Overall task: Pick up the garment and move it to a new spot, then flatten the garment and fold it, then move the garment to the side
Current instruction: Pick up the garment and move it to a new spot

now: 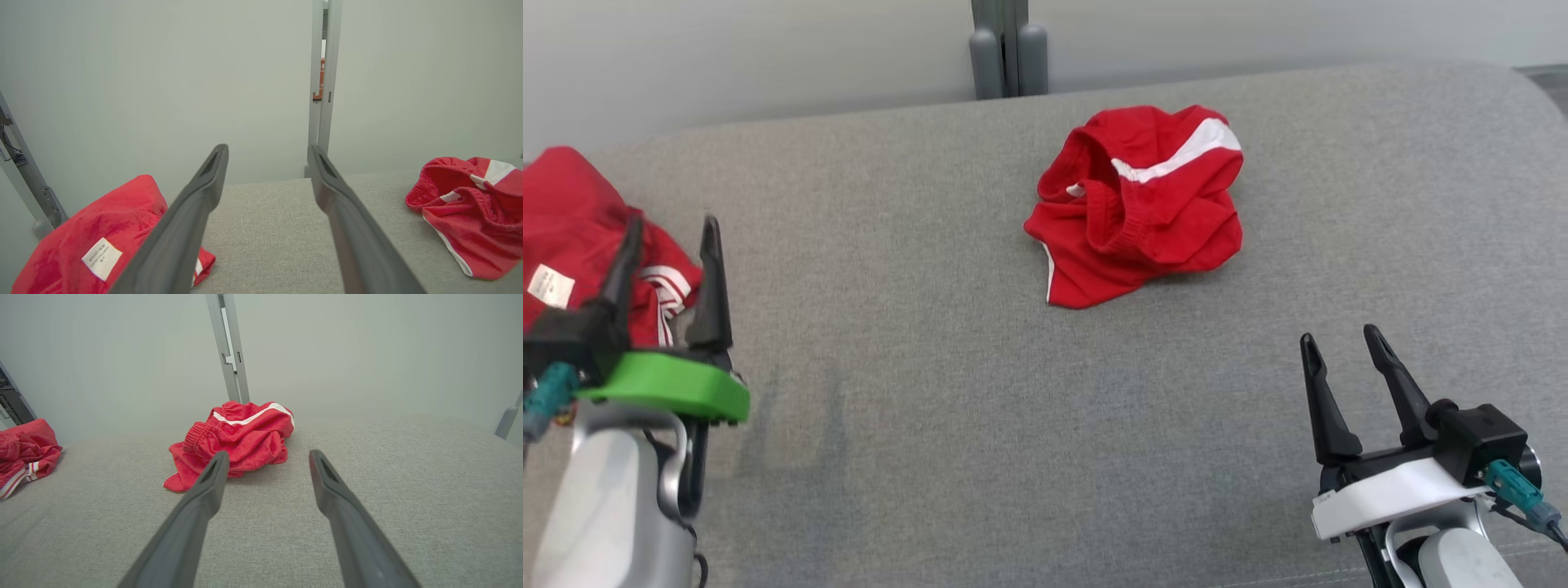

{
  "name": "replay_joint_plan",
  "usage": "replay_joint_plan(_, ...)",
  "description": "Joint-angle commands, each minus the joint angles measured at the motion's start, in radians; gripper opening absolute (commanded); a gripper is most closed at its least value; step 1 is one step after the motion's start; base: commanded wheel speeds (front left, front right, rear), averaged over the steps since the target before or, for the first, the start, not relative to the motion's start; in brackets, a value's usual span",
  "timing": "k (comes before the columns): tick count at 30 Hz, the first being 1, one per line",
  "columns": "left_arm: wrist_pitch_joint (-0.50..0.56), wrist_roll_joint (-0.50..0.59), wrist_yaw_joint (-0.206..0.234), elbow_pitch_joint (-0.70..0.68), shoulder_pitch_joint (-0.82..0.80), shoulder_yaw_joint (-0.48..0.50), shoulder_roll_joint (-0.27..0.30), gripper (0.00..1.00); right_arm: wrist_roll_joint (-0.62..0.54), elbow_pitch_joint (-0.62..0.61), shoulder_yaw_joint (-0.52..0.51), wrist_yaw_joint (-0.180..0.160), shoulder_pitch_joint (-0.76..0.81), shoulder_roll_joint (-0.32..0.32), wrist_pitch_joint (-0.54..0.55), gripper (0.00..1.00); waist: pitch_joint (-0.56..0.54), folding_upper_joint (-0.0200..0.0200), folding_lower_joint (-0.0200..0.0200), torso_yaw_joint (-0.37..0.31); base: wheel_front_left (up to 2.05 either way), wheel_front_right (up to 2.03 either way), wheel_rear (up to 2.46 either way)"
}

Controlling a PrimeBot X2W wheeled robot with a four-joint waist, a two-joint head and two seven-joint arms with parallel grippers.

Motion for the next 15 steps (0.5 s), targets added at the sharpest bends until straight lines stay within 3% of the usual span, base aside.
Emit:
replay_joint_plan(1,0.000,0.002,-0.004,-0.016,0.043,-0.002,-0.005,1.00,0.008,0.006,0.003,0.000,0.014,-0.002,-0.005,1.00,-0.048,-0.0001,0.0000,-0.016,0.00,0.00,0.00)
replay_joint_plan(15,0.000,-0.003,-0.003,-0.127,0.282,0.023,-0.053,1.00,0.023,0.016,0.022,0.000,0.046,-0.006,-0.006,1.00,-0.103,-0.0001,0.0000,0.010,0.00,0.00,0.00)
